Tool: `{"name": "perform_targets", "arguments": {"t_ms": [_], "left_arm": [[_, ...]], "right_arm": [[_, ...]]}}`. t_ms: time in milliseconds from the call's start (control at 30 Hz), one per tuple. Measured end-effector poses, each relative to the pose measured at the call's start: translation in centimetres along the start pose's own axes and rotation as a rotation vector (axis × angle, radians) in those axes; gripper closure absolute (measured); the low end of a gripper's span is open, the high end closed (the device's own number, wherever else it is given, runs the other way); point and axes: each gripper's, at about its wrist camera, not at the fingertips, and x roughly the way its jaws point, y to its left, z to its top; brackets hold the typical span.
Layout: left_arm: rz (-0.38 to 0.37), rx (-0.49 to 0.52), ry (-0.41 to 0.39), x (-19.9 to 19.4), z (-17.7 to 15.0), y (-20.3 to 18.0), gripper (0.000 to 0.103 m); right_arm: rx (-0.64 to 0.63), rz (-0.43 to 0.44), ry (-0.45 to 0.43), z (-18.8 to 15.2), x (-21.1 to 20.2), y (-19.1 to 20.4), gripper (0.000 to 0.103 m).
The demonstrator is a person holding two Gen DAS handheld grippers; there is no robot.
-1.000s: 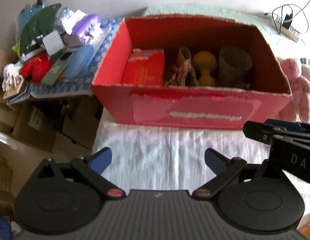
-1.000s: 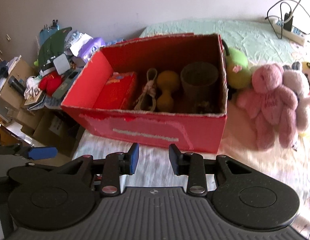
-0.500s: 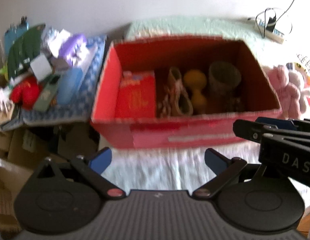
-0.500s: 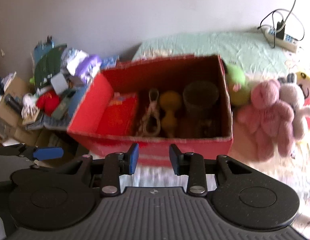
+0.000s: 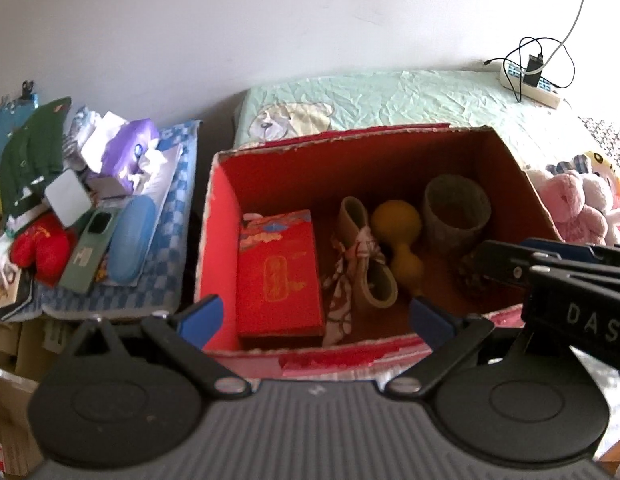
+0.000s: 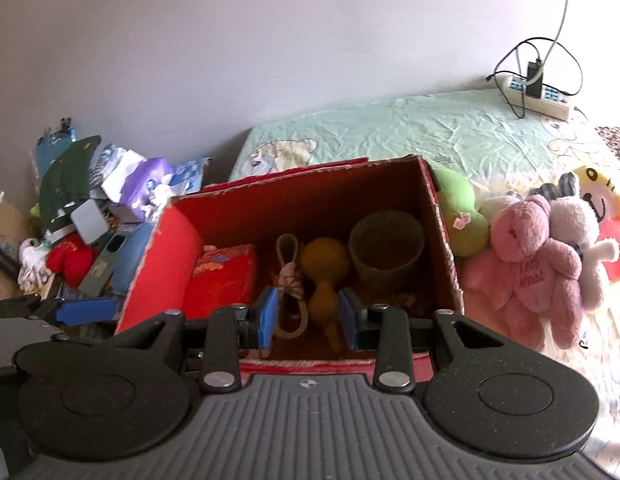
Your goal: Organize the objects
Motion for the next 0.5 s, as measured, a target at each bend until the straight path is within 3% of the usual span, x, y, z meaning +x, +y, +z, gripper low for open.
{"name": "perform_targets", "arguments": {"t_ms": [500], "left_arm": [[0.003, -0.062, 0.012, 3.9, 1.3, 1.2, 0.003]], "right_arm": [[0.014, -0.083, 0.019, 1.2, 3.0, -0.6, 0.062]]}}
